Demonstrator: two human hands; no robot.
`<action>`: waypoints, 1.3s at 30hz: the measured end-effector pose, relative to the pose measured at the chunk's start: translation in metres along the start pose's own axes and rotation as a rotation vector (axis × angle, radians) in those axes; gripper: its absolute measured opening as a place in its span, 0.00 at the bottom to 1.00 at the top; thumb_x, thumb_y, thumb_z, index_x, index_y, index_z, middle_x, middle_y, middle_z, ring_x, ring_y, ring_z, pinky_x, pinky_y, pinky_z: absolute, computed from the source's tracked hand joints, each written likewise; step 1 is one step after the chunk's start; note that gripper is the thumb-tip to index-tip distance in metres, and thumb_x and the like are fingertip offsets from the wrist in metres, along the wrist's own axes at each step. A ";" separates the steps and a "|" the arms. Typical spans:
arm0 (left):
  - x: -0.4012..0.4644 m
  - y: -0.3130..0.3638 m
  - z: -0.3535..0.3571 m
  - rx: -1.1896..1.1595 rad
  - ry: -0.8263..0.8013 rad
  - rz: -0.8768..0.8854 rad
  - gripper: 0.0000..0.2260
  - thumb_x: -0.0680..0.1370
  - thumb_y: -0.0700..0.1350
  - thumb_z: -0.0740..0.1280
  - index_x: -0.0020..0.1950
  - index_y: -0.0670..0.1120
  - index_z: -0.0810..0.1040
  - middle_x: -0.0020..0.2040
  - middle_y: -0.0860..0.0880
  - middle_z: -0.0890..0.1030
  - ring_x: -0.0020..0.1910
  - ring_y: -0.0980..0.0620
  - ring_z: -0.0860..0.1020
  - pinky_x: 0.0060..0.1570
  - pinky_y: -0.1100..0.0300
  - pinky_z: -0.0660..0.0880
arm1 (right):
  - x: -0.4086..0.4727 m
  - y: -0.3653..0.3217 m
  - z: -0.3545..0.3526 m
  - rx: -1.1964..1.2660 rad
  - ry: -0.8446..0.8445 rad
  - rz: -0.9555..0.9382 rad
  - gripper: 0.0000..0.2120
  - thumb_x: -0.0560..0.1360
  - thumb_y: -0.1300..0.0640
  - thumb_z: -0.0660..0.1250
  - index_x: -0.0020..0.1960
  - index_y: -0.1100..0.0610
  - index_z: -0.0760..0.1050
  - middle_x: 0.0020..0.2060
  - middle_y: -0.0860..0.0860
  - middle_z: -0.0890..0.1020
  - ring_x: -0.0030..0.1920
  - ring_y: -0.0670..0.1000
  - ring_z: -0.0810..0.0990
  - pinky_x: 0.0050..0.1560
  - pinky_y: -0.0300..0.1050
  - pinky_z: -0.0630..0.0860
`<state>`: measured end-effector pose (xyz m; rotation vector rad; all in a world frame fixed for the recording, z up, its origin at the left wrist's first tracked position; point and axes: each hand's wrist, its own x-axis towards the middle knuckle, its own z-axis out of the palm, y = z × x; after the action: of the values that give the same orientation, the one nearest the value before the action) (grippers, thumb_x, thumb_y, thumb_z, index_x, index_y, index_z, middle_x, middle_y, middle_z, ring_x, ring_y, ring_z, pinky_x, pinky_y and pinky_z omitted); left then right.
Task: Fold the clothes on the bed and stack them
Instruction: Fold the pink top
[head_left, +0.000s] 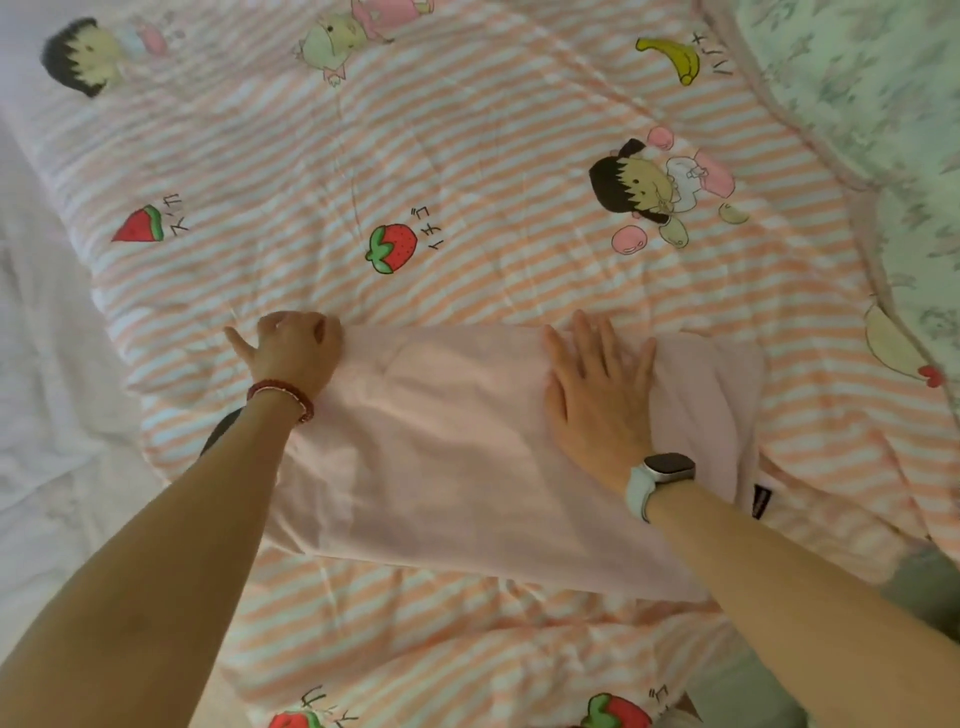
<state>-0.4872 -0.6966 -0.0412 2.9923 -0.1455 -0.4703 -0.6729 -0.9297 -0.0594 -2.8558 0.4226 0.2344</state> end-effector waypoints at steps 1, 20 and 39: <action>0.003 -0.005 -0.003 -0.003 -0.001 0.043 0.15 0.79 0.47 0.54 0.37 0.44 0.72 0.44 0.43 0.77 0.58 0.40 0.72 0.69 0.39 0.51 | 0.000 0.000 0.004 0.001 -0.025 0.007 0.26 0.77 0.48 0.44 0.73 0.51 0.61 0.73 0.57 0.63 0.73 0.59 0.59 0.65 0.73 0.51; -0.100 0.062 0.034 -0.008 0.193 0.260 0.24 0.78 0.53 0.52 0.74 0.51 0.58 0.75 0.42 0.59 0.74 0.38 0.53 0.66 0.32 0.45 | -0.018 0.095 -0.033 -0.054 -0.038 0.133 0.29 0.73 0.43 0.48 0.68 0.56 0.69 0.64 0.57 0.74 0.64 0.59 0.70 0.64 0.57 0.61; -0.202 0.130 0.113 0.220 -0.088 0.435 0.31 0.72 0.68 0.51 0.73 0.57 0.58 0.74 0.45 0.62 0.73 0.37 0.58 0.61 0.27 0.56 | -0.053 0.139 -0.061 1.116 -0.155 0.530 0.22 0.72 0.48 0.69 0.62 0.57 0.69 0.54 0.49 0.76 0.54 0.48 0.76 0.55 0.44 0.74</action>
<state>-0.7235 -0.8135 -0.0721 3.0101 -0.8864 -0.5619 -0.7574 -1.0610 -0.0206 -1.5970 0.9124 0.2108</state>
